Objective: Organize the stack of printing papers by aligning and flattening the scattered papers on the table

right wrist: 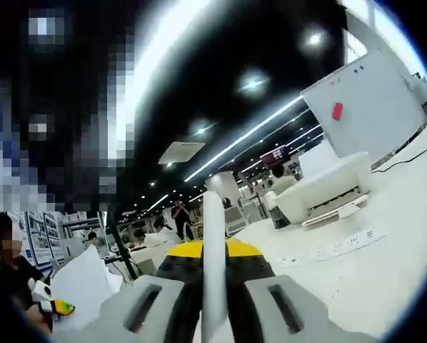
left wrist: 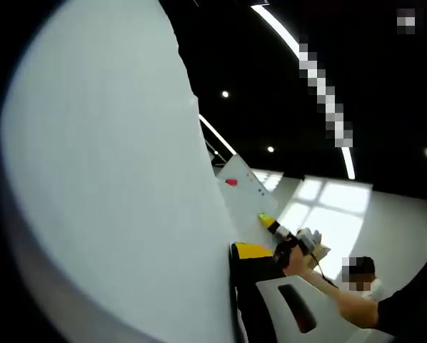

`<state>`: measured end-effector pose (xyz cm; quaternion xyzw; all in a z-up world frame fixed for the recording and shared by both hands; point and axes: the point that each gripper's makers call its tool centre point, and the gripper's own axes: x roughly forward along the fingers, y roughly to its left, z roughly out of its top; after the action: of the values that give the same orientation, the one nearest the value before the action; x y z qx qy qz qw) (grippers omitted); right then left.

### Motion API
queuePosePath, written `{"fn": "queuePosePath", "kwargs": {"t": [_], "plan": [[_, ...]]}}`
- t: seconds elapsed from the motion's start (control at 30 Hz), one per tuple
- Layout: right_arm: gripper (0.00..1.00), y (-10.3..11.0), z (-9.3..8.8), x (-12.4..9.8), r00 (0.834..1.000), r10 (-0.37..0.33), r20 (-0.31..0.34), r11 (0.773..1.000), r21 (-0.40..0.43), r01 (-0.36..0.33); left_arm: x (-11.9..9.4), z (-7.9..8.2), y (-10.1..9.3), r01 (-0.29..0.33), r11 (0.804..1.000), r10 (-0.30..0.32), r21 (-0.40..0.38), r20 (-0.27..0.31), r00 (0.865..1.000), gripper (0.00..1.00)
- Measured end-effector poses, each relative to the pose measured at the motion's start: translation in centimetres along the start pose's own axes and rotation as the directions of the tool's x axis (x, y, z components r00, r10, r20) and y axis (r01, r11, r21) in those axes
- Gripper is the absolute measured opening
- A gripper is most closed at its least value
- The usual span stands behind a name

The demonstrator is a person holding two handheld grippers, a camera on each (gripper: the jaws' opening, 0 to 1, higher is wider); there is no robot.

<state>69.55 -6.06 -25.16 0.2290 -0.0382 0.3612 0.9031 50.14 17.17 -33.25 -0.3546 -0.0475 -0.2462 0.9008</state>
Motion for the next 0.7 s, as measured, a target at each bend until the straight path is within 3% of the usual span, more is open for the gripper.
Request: {"fn": "queuePosePath", "kwargs": {"t": [0.17, 0.47, 0.7], "plan": [[0.04, 2.9, 0.6, -0.6, 0.999, 0.032, 0.030, 0.999, 0.023, -0.033, 0.0, 0.0, 0.0, 0.000, 1.000, 0.000, -0.002, -0.001, 1.000, 0.07], [0.04, 6.1, 2.3, -0.8, 0.991, 0.095, 0.089, 0.991, 0.084, -0.103, -0.1, 0.1, 0.0, 0.002, 1.000, -0.002, -0.003, 0.002, 1.000, 0.07], [0.04, 7.2, 3.5, -1.0, 0.983, 0.131, 0.130, 0.984, 0.108, -0.145, -0.1, 0.1, 0.0, 0.004, 1.000, -0.004, -0.005, 0.006, 1.000, 0.07]]}}
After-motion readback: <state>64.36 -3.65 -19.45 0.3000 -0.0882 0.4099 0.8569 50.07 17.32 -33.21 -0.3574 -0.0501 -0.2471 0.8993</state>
